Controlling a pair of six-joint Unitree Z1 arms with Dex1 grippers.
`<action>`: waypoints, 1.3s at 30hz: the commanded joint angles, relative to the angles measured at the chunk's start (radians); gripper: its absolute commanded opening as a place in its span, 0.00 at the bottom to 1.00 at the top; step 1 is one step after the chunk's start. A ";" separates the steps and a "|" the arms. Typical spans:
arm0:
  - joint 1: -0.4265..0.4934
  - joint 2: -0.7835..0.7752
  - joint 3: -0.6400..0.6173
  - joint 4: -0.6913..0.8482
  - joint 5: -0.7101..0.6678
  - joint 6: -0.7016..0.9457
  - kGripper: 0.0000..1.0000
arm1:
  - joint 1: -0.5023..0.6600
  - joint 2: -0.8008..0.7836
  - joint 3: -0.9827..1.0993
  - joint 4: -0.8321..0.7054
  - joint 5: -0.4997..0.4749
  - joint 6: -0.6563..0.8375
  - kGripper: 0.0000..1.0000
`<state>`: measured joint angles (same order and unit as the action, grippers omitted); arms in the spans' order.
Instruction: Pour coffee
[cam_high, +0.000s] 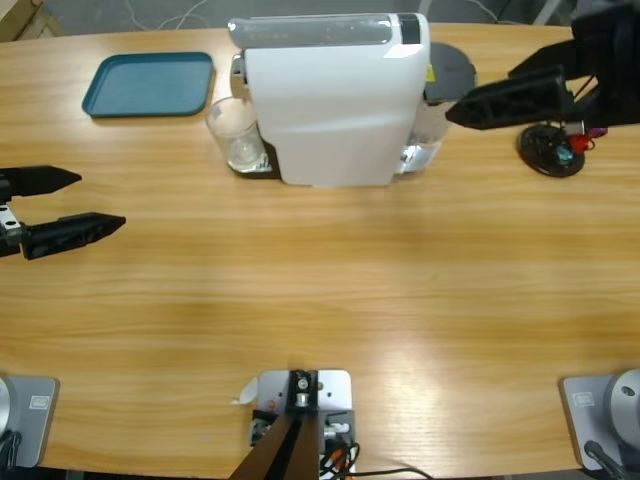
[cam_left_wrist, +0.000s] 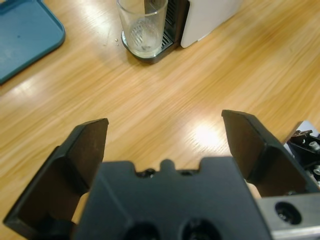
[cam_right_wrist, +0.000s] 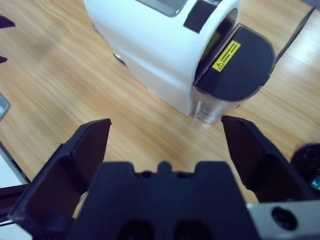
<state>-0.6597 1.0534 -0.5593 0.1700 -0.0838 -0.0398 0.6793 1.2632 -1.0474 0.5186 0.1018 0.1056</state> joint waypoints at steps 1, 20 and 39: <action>-0.009 0.057 0.045 -0.052 0.015 0.111 1.00 | 0.008 -0.081 0.232 -0.177 -0.012 0.002 1.00; -0.009 0.041 0.095 -0.126 0.035 0.121 1.00 | 0.048 -0.208 0.411 -0.390 0.007 0.002 1.00; -0.009 0.048 0.104 -0.126 0.032 0.115 1.00 | 0.091 -0.227 0.427 -0.362 -0.052 -0.038 1.00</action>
<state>-0.6597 1.0836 -0.4975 0.0549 -0.0605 0.0747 0.7576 1.0586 -0.6645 0.1415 0.0689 0.0740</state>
